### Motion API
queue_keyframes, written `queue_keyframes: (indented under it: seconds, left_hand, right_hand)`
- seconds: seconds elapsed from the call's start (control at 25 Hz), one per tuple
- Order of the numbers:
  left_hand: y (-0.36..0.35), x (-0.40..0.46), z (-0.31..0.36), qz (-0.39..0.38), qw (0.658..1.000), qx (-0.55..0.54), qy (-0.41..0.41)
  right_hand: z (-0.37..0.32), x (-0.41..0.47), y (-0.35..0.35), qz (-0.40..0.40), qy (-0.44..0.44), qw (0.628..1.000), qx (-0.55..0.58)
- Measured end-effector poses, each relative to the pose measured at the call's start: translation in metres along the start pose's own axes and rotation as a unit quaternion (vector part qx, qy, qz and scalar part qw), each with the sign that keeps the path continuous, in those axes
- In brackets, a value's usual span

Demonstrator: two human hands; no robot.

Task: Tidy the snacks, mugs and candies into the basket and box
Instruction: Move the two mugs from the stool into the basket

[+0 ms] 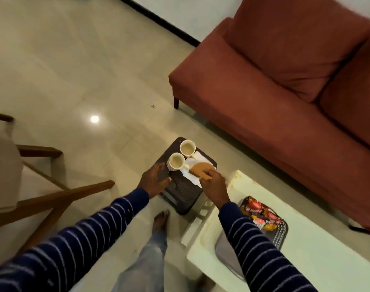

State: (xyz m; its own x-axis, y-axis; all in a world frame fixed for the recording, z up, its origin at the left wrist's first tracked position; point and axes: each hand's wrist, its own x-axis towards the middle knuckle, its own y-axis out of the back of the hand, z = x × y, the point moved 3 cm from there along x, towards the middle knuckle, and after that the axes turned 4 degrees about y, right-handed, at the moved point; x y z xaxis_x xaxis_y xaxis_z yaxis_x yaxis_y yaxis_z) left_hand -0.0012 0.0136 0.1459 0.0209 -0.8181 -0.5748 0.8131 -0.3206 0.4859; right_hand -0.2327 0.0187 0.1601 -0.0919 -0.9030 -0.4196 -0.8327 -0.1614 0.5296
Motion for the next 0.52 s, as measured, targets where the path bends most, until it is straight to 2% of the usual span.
queue_keyframes:
  seconds: [0.16,0.32,0.52]
  left_hand:
    - [-0.015,0.08,-0.029,-0.063,0.992,0.107,-0.032]
    - [-0.041,0.139,-0.056,-0.082,0.988,0.119,-0.048]
    - [-0.074,0.187,-0.072,-0.098,0.979,0.171,-0.055]
  right_hand:
    - [0.026,0.045,-0.05,-0.059,-0.041,0.997,-0.019]
    - [0.061,0.082,-0.084,-0.087,-0.052,0.993,-0.06]
    - [0.089,0.129,-0.112,-0.086,-0.031,0.987,-0.13]
